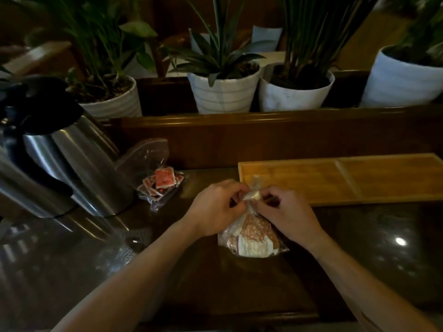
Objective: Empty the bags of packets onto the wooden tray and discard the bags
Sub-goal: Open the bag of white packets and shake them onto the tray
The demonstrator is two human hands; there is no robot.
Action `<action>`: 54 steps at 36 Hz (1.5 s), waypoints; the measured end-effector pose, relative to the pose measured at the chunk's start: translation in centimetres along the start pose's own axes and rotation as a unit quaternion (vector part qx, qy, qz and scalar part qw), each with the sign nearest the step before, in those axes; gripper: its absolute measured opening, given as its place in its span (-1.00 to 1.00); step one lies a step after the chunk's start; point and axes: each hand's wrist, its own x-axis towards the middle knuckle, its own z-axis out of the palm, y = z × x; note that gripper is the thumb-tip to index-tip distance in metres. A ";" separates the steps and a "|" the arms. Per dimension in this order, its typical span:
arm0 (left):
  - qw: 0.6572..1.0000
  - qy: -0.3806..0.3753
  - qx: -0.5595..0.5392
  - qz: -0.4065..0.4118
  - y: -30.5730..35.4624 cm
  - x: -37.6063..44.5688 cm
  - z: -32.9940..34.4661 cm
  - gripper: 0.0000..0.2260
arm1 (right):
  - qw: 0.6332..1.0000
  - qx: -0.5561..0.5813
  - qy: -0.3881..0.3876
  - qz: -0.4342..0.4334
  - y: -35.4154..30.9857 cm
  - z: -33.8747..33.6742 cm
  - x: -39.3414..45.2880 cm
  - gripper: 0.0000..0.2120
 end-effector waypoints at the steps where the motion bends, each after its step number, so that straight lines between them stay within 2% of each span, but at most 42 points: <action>1: 1.000 -0.001 0.005 -0.001 0.1 0.2 0.0 -0.75 | 1.000 0.011 0.000 0.005 0.2 -0.1 0.1 -0.90; 4: 1.000 -0.012 -0.010 -0.018 0.2 0.8 0.2 -0.81 | 0.999 0.033 -0.013 0.022 0.7 -0.5 0.3 -0.91; 6: 0.997 -0.023 -0.061 -0.043 0.2 1.0 0.3 -0.85 | 0.997 0.060 -0.041 0.034 0.9 -0.7 0.6 -0.91; 10: 0.969 -0.065 -0.212 -0.104 0.1 1.5 -0.3 -0.86 | 0.987 0.135 -0.081 0.039 1.2 -1.2 1.1 -0.93; 14: 0.954 -0.078 -0.265 -0.121 -0.3 2.1 -0.4 -0.87 | 0.979 0.162 -0.121 0.034 1.4 -2.2 1.6 -0.91; 17: 0.942 -0.078 -0.300 -0.129 -0.6 2.7 -0.5 -0.75 | 0.976 0.162 -0.143 0.033 1.7 -2.6 2.1 -0.92; 19: 0.953 -0.082 -0.269 -0.117 -0.6 3.1 -0.4 -0.71 | 0.973 0.172 -0.146 0.053 2.0 -2.7 2.3 -0.93; 21: 0.976 -0.071 -0.183 -0.090 -0.5 3.4 -0.1 -0.75 | 0.962 0.215 -0.147 0.080 2.0 -2.8 2.4 -0.97; 24: 0.996 -0.005 -0.044 -0.080 -0.3 3.6 0.2 -0.81 | 0.937 0.297 -0.144 0.116 1.7 -3.0 2.3 -0.91; 26: 0.995 0.042 0.050 -0.072 -0.4 3.7 0.2 -0.82 | 0.935 0.305 -0.124 0.133 1.6 -2.7 2.2 -0.90; 29: 0.986 0.047 0.148 -0.064 0.2 3.8 0.2 -0.87 | 0.942 0.290 -0.070 0.155 1.3 -1.8 2.1 -0.95; 31: 0.982 0.032 0.173 -0.070 0.7 3.9 0.1 -0.86 | 0.941 0.292 -0.043 0.166 1.1 -1.3 2.2 -0.93; 35: 0.983 -0.024 0.158 -0.092 1.9 3.8 -0.3 -0.66 | 0.943 0.291 -0.002 0.161 0.5 -1.4 2.7 -0.84; 39: 0.979 -0.022 0.152 -0.133 2.5 3.9 0.1 -0.68 | 0.947 0.281 0.010 0.154 0.0 -1.5 3.1 -0.71; 43: 0.983 0.003 0.053 -0.174 2.4 4.0 0.4 -0.76 | 0.961 0.232 -0.033 0.147 -0.1 -2.1 3.4 -0.83; 45: 0.983 0.029 0.065 -0.167 2.1 3.8 0.8 -0.78 | 0.979 0.151 -0.051 0.129 -0.1 -2.3 3.5 -0.83; 47: 0.982 0.064 0.103 -0.142 1.9 3.8 1.4 -0.78 | 0.997 -0.002 -0.007 0.082 0.0 -2.3 3.5 -0.76; 49: 0.978 0.091 0.151 -0.115 1.8 3.9 1.8 -0.79 | 0.989 -0.136 0.059 0.013 -0.1 -2.1 3.4 -0.76; 51: 0.972 0.101 0.190 -0.100 1.9 4.1 2.0 -0.84 | 0.974 -0.201 0.100 -0.028 0.0 -1.7 3.3 -0.77; 54: 0.972 0.090 0.197 -0.095 1.9 4.5 2.2 -0.89 | 0.965 -0.231 0.123 -0.029 0.6 -1.3 3.0 -0.71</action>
